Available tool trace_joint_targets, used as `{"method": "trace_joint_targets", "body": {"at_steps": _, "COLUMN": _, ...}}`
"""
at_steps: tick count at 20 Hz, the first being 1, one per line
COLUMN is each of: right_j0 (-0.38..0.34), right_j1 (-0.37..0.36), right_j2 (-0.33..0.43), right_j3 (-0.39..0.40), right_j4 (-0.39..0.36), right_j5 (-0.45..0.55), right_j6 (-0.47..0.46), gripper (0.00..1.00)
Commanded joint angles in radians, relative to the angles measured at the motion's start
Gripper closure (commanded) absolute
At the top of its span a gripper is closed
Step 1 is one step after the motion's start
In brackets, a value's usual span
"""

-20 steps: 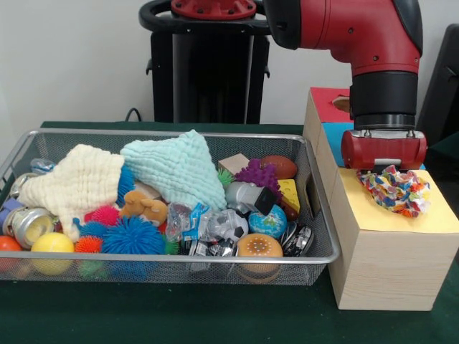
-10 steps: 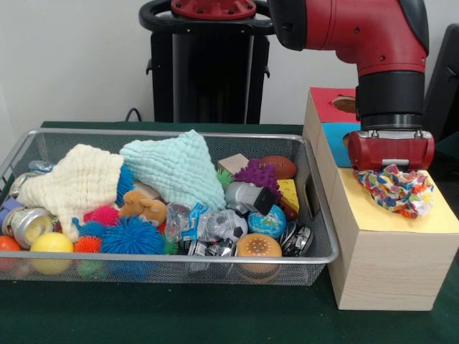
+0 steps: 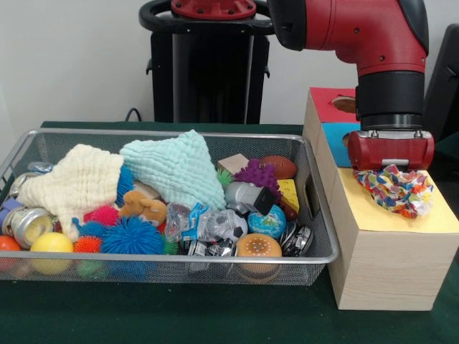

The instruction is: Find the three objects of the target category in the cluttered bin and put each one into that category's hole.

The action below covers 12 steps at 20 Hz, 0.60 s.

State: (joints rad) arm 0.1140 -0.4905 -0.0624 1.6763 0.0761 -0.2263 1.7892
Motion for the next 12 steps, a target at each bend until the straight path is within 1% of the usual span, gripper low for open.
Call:
{"method": "trace_joint_targets", "body": {"at_steps": 1, "right_j0": -0.053, "right_j1": 0.008, "right_j2": 0.045, "right_j3": 0.049, "right_j4": 0.042, "right_j5": 0.165, "right_j6": 0.170, "gripper": 0.00}}
{"method": "trace_joint_targets", "body": {"at_steps": 8, "right_j0": -0.055, "right_j1": -0.072, "right_j2": 0.047, "right_j3": 0.086, "right_j4": 0.033, "right_j5": 0.250, "right_j6": 0.159, "gripper": 0.00}}
{"method": "trace_joint_targets", "body": {"at_steps": 10, "right_j0": -0.066, "right_j1": -0.070, "right_j2": 0.054, "right_j3": 0.091, "right_j4": 0.027, "right_j5": 0.247, "right_j6": 0.163, "gripper": 0.00}}
{"method": "trace_joint_targets", "body": {"at_steps": 12, "right_j0": -0.082, "right_j1": -0.052, "right_j2": 0.061, "right_j3": 0.089, "right_j4": 0.017, "right_j5": 0.224, "right_j6": 0.167, "gripper": 0.00}}
